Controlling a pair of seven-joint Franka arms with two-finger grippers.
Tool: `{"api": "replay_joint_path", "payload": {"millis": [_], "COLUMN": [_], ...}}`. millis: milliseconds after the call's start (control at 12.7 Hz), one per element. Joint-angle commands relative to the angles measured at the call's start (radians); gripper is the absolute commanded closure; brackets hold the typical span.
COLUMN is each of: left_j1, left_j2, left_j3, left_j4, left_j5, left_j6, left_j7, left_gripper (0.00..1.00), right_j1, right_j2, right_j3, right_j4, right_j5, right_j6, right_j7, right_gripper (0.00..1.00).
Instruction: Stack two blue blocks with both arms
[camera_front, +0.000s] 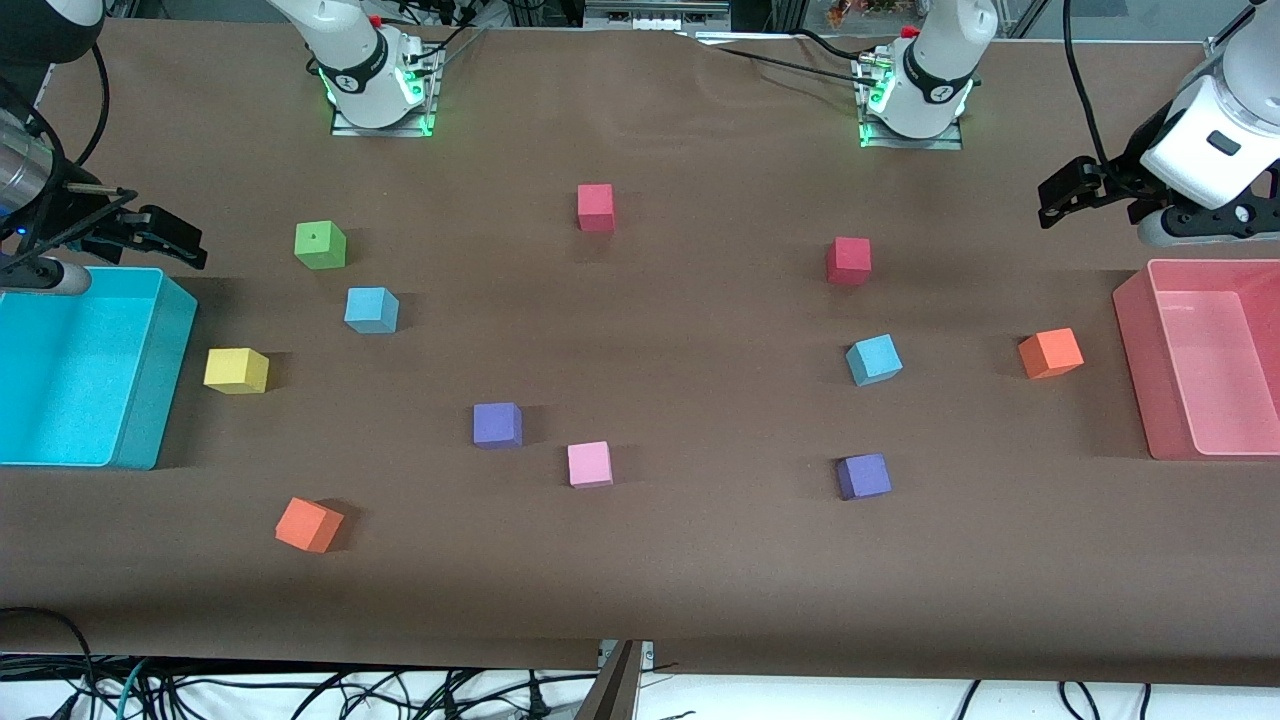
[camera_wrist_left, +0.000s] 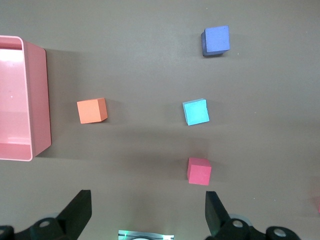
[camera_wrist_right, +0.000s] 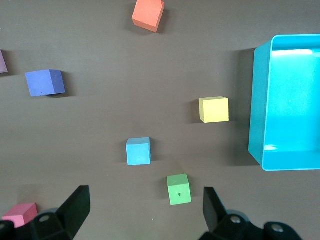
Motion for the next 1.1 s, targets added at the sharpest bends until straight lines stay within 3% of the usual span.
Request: {"api": "replay_joint_path", "payload": {"millis": [0,551,1023], "left_j1": [0.018,0.016,0.016], "left_j2": [0.009,0.007,0.007], "left_j3": [-0.014,-0.022,-0.022], "left_j4": [0.032,0.037,0.037], "left_j5": [-0.010,-0.006,-0.006], "left_j6": [-0.030,-0.035,-0.035], "left_j7": [0.006,-0.004,-0.004], "left_gripper": [0.00,0.00,0.00], "right_j1": [0.006,0.006,0.035], "right_j2": [0.001,-0.001,0.016], "right_j3": [0.001,0.001,0.001], "right_j4": [0.021,0.019,0.013], "right_j5": [0.000,0.001,0.000], "right_j6": [-0.026,-0.026,-0.126], "right_j7": [-0.008,-0.008,-0.010], "right_gripper": [0.00,0.00,0.00]}}
